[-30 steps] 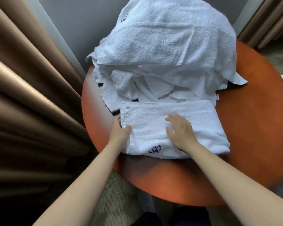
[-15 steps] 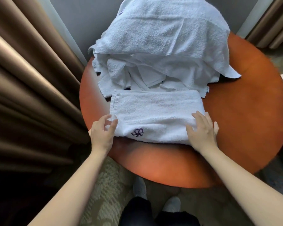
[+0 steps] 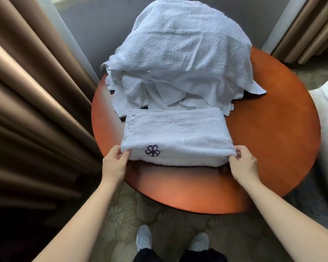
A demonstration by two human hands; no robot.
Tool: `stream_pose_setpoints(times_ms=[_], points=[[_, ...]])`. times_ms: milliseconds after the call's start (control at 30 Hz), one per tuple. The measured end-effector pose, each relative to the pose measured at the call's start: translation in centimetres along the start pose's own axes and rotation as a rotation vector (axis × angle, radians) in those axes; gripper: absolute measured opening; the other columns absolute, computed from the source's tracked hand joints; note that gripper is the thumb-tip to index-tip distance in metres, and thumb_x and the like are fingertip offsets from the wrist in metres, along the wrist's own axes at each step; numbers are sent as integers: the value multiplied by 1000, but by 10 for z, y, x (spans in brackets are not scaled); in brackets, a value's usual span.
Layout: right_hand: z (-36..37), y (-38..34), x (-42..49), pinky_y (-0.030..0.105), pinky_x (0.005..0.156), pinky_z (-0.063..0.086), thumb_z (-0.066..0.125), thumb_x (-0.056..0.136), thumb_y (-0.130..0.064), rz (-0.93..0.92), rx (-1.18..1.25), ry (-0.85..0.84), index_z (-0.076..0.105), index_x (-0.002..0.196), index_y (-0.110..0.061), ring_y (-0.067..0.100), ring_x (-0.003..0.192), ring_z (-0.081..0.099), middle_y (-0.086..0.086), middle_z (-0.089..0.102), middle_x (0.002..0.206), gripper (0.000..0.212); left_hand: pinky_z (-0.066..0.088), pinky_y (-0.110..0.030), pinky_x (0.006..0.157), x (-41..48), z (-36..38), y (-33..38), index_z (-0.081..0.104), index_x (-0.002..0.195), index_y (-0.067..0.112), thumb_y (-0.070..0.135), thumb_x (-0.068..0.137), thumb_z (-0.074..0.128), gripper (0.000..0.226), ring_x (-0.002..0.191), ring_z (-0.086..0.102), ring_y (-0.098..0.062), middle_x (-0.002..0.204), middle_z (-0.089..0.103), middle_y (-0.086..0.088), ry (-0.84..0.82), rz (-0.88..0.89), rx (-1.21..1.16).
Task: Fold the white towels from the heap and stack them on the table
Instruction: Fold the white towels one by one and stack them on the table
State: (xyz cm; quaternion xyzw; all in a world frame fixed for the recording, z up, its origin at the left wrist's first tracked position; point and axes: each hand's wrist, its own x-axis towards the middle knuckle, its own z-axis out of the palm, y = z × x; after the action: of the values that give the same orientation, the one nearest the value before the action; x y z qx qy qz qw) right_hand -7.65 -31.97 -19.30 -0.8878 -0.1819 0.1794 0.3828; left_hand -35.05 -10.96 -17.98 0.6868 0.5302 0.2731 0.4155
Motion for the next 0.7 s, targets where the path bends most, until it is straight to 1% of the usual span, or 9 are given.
stream_pose_setpoints(times_ms=[67,167,267,333,400,467,533,633,700], points=[[-2,-2,0,31,71,39,53,89,-7,-43,-3,43,55,97,-16,30,87,56,7,62,92,12,34,-12,57,8,-2,1,49,66,17,6,92,60,30,55,43,3,65,49,2,4,-19,-57],[2,-6,-3,33,76,41,51,89,-3,-81,33,137,53,103,-14,27,90,54,7,59,99,18,34,-19,60,15,1,0,47,65,16,6,93,58,31,58,41,0,67,47,2,59,-88,-169],[15,-10,-10,31,76,40,48,90,-6,69,214,269,47,106,-17,24,91,52,6,55,103,19,33,-14,54,9,13,0,44,66,17,9,95,54,32,60,39,-4,67,44,5,111,-193,-204],[24,-15,-14,29,69,38,50,90,-11,211,332,322,43,102,-17,22,88,50,6,53,100,15,33,-13,53,3,20,-2,44,69,16,14,97,51,29,62,38,-6,69,44,5,130,-231,-179],[29,-15,-14,30,60,37,56,88,-18,279,327,279,42,96,-13,23,79,50,3,51,90,16,33,-16,56,2,23,-3,48,77,11,18,98,50,22,63,39,-5,72,46,5,145,-233,-138],[29,-14,-14,31,55,36,64,84,-23,267,204,162,45,93,-10,19,68,48,0,50,81,24,35,-14,56,4,22,-2,50,83,8,19,98,50,19,64,40,-5,73,47,5,160,-217,-124],[27,-11,-12,30,52,33,67,82,-22,230,113,118,50,88,-8,19,67,47,1,51,78,23,35,-9,54,7,21,-1,51,85,7,19,99,49,18,64,41,-4,73,48,6,166,-195,-116],[24,-7,-7,32,52,32,55,85,-12,202,76,164,51,76,-6,29,72,48,6,53,72,11,33,-12,55,8,19,-2,51,89,6,21,99,48,18,66,41,-4,74,47,6,142,-173,-64],[20,-5,-7,35,58,33,50,84,-5,115,23,158,51,78,-3,33,73,48,11,53,71,7,33,-20,60,10,17,-5,50,90,7,23,100,45,19,68,41,-8,75,46,6,120,-170,-28]])
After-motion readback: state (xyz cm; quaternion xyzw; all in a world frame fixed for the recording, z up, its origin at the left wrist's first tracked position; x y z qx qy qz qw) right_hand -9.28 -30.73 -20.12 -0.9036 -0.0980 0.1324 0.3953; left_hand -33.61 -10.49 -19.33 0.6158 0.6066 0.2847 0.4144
